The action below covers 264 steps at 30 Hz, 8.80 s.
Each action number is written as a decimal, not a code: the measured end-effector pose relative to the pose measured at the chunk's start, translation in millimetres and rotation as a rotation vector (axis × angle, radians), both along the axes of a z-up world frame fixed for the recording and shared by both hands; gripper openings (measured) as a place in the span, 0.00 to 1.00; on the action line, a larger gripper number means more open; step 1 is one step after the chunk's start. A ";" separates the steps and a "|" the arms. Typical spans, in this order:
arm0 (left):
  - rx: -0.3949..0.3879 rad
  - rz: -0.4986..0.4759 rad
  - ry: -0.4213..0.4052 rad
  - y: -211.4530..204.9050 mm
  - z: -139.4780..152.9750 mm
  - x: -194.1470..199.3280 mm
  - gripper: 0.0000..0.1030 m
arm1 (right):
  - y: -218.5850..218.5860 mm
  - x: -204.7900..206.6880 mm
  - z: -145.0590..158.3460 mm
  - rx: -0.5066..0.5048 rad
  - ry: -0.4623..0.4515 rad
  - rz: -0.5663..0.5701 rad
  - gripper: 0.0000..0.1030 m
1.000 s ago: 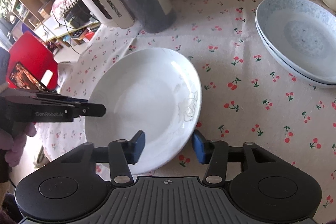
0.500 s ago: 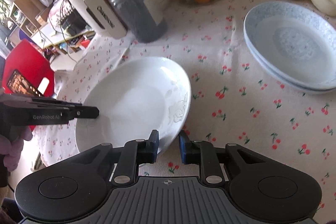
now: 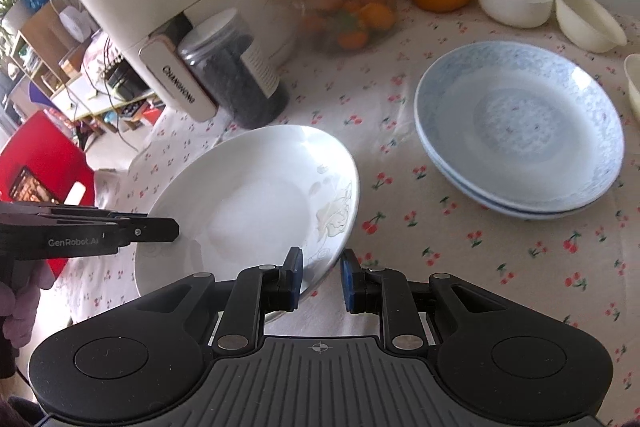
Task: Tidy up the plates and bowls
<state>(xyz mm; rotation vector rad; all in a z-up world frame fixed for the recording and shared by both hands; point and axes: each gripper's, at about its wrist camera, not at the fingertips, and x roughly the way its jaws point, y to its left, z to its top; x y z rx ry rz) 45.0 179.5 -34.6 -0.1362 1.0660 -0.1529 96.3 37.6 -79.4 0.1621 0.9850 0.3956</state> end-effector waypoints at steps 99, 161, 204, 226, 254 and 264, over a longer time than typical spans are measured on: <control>0.133 -0.107 -0.152 -196.6 -23.9 94.3 0.15 | -154.9 53.1 7.8 -0.217 -0.075 -0.365 0.18; 0.052 -0.020 -0.170 -168.8 -13.4 87.4 0.50 | -149.6 49.0 25.2 -0.084 -0.139 -0.305 0.43; 0.074 0.254 -0.213 -178.8 14.3 157.6 0.99 | -176.5 119.6 77.7 -0.105 -0.298 -0.325 0.84; -0.162 0.330 -0.130 -166.7 -27.1 229.1 0.86 | -163.0 245.2 75.7 -0.202 -0.271 -0.133 0.84; -0.481 0.319 -0.191 -200.0 -64.1 253.5 0.30 | -184.6 335.0 19.5 -0.174 -0.125 -0.134 0.26; -0.492 0.324 -0.199 -204.0 -68.4 252.7 0.24 | -175.2 335.2 13.8 -0.183 -0.117 -0.130 0.10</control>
